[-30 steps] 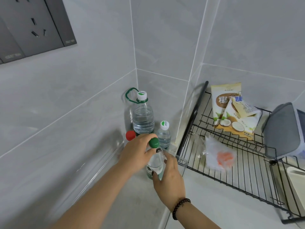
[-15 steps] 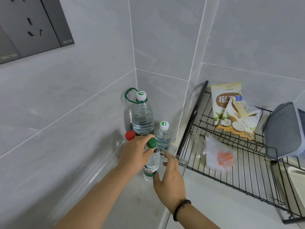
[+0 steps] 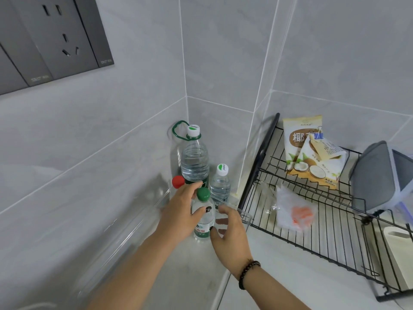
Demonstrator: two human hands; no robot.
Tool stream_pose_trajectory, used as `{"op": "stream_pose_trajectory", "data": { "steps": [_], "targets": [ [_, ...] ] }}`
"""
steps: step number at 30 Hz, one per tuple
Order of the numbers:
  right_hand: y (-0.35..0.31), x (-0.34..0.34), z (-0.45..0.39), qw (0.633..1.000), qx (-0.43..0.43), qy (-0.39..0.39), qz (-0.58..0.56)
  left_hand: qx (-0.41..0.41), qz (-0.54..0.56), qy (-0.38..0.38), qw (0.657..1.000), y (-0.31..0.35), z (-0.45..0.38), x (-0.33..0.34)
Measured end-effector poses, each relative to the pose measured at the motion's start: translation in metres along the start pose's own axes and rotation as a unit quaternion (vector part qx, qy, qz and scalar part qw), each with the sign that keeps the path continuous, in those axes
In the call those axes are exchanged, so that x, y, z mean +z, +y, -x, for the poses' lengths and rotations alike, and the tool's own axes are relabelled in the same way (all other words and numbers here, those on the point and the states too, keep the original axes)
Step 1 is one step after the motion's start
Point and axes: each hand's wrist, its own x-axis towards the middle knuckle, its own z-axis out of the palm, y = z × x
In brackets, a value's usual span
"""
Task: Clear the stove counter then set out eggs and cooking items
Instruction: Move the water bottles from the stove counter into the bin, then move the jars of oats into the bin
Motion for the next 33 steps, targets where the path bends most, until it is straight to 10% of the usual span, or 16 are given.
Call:
{"op": "stream_pose_trajectory", "data": {
  "steps": [10, 33],
  "targets": [
    [0.004, -0.062, 0.034, 0.985, 0.044, 0.063, -0.156, -0.014, 0.057, 0.106, 0.993, 0.034, 0.048, -0.005],
    [0.018, -0.150, 0.155, 0.985, 0.073, 0.089, -0.125, -0.079, 0.172, -0.037, 0.981, 0.140, 0.152, 0.044]
  ]
}}
